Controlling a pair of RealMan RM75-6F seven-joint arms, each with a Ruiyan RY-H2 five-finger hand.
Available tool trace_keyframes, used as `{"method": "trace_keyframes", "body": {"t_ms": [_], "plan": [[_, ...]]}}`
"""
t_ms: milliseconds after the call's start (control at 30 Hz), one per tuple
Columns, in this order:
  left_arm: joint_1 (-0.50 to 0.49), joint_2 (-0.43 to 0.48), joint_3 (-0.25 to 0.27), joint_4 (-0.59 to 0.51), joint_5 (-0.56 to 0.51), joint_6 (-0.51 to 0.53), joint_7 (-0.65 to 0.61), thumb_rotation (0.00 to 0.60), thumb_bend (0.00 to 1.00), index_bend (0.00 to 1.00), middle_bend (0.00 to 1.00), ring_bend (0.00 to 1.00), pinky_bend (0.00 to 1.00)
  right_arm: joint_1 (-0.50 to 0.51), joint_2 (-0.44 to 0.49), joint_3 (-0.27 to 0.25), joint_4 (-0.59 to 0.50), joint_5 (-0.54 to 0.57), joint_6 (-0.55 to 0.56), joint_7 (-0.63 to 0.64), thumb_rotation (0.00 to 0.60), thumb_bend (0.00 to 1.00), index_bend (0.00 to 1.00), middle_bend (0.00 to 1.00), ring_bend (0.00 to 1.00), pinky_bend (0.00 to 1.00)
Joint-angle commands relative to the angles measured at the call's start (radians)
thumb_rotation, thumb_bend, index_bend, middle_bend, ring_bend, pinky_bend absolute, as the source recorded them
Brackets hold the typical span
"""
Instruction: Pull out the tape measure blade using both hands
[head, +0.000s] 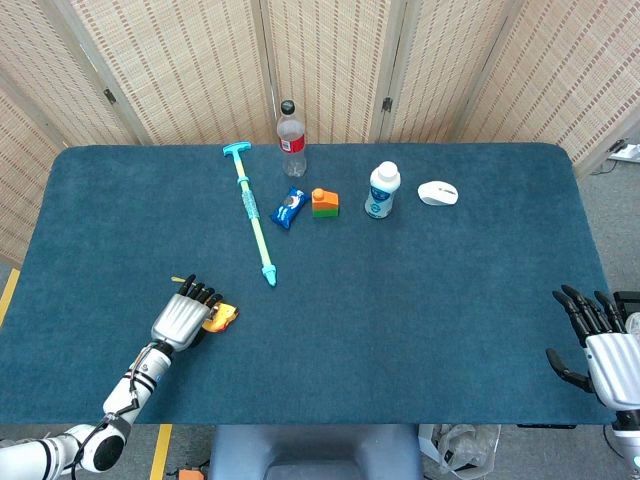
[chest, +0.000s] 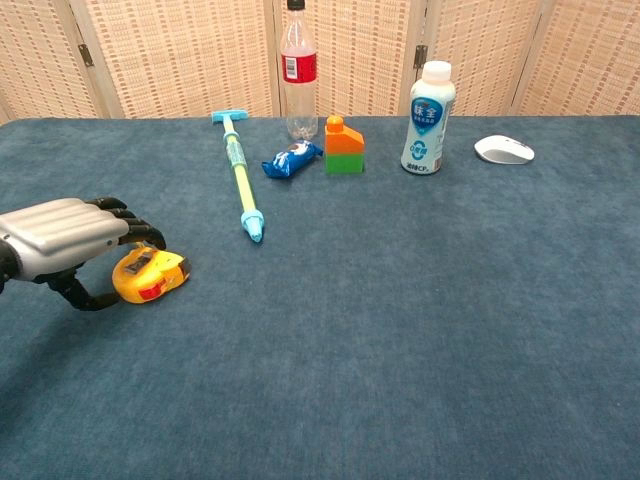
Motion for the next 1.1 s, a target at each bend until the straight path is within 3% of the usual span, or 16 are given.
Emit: {"method": "trace_keyframes", "body": {"t_ms": [33,633,800,1100], "plan": [[-0.004,-0.002,0.001,0.002,-0.005,-0.001,-0.001,0.6,0.38,0.22,0.23,0.17,0.0,0.0,0.001,0.0,-0.001,0.0,-0.001,-0.001,0.6,0.38,0.07,0.1,0.13,0.0],[-0.015,-0.007,0.011,0.029,0.033,0.008,-0.127,0.6,0.38,0.42,0.4,0.31,0.01,0.015,0.01,0.003,-0.022,-0.001,-0.024,0.002,0.6,0.38,0.07,0.1,0.13,0.0],[-0.009,0.037,0.006,-0.041,0.046,0.035,-0.141,0.6,0.38,0.44,0.42,0.32,0.01,0.056,0.036,0.002,-0.064,-0.03,-0.072,0.015,0.6,0.38,0.09,0.11,0.13,0.0],[-0.006,0.147,-0.039,-0.268,-0.022,0.092,-0.083,0.6,0.39,0.45,0.42,0.32,0.04,0.206,0.084,0.05,-0.205,-0.045,-0.24,0.016,0.6,0.38,0.24,0.11,0.12,0.0]]}}
